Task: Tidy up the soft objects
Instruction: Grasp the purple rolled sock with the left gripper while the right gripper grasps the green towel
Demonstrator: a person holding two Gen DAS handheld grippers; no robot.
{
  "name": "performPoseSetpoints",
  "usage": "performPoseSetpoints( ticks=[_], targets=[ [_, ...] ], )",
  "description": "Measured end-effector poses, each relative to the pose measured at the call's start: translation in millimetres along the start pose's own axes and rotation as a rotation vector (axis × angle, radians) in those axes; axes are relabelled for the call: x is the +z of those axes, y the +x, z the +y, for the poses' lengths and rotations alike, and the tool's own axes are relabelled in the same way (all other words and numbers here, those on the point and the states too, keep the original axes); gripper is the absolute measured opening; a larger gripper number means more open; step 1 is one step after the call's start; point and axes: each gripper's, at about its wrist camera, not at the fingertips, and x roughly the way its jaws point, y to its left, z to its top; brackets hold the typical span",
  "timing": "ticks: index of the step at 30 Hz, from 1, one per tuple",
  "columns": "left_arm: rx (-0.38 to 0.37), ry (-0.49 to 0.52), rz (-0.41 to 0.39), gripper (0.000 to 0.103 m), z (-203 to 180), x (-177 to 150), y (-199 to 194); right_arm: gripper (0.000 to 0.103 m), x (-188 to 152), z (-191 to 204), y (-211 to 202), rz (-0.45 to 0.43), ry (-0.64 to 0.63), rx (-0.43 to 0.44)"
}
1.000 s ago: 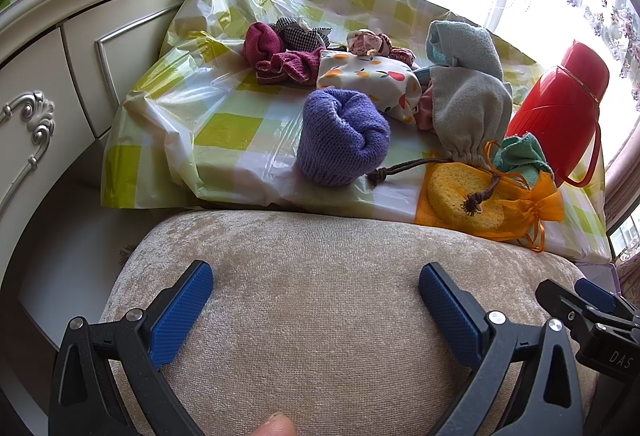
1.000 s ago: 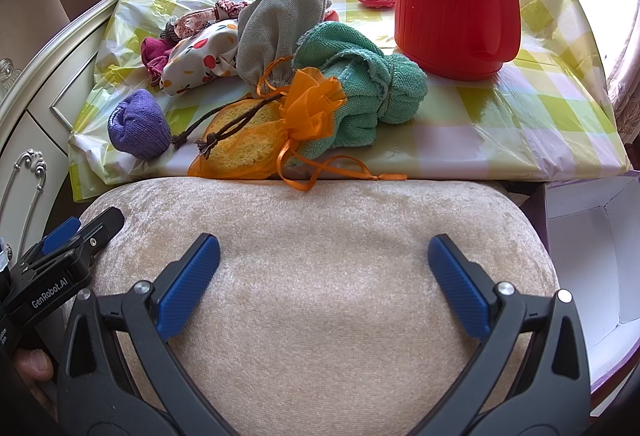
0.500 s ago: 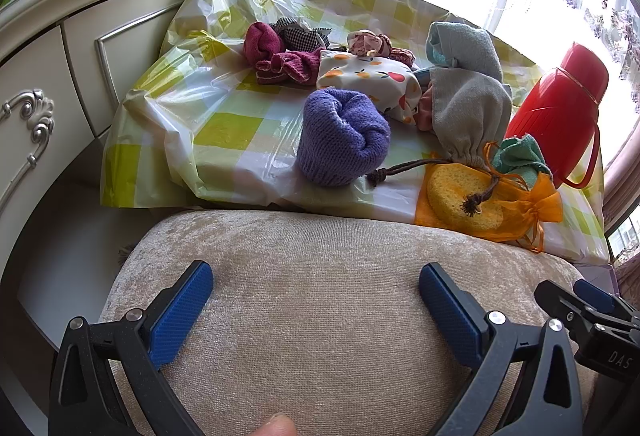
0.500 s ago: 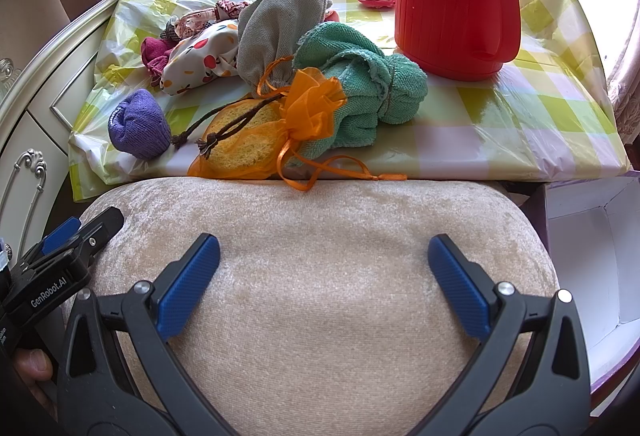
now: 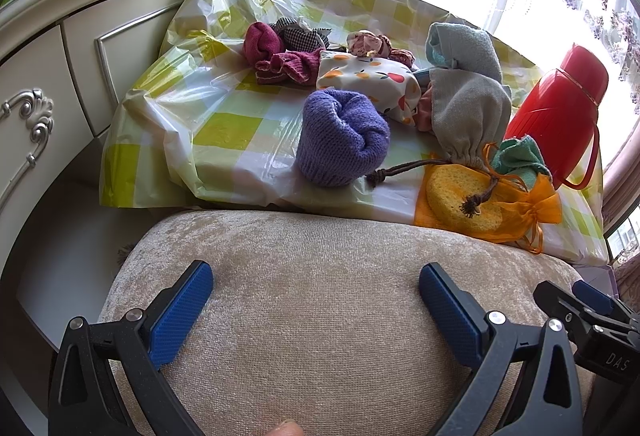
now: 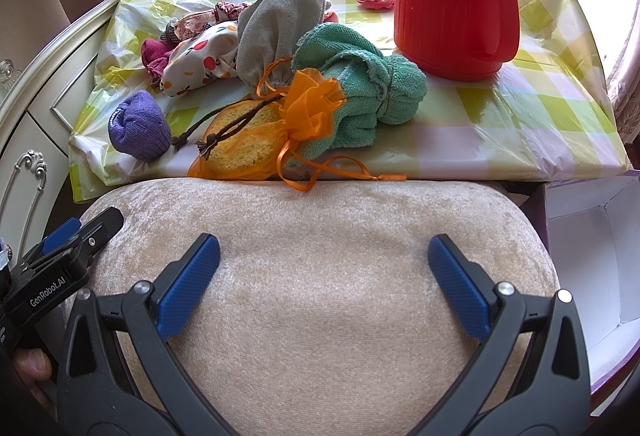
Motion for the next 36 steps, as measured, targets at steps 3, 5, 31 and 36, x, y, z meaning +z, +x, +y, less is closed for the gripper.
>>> performPoseSetpoints(
  ticks=[3,5,31,36],
  targets=[
    [0.000,-0.003,-0.001,0.103,-0.7,0.6,0.5,0.103,-1.5,-0.5,-1.7,-0.010,0.002,-0.003],
    [0.007,-0.002,-0.001,0.103,-2.0,1.6,1.0,0.103,-2.2,1.1,-0.2,-0.016,-0.007,-0.020],
    [-0.003,-0.056,-0.036,0.088,-10.3,73.7,42.3,0.103,25.6,-9.4,9.3,-0.026,0.045,0.055],
    [-0.002,-0.064,-0.001,0.065,-13.8,77.7,59.0,0.103,51.4,-32.3,-2.8,-0.163,0.169,0.080]
  ],
)
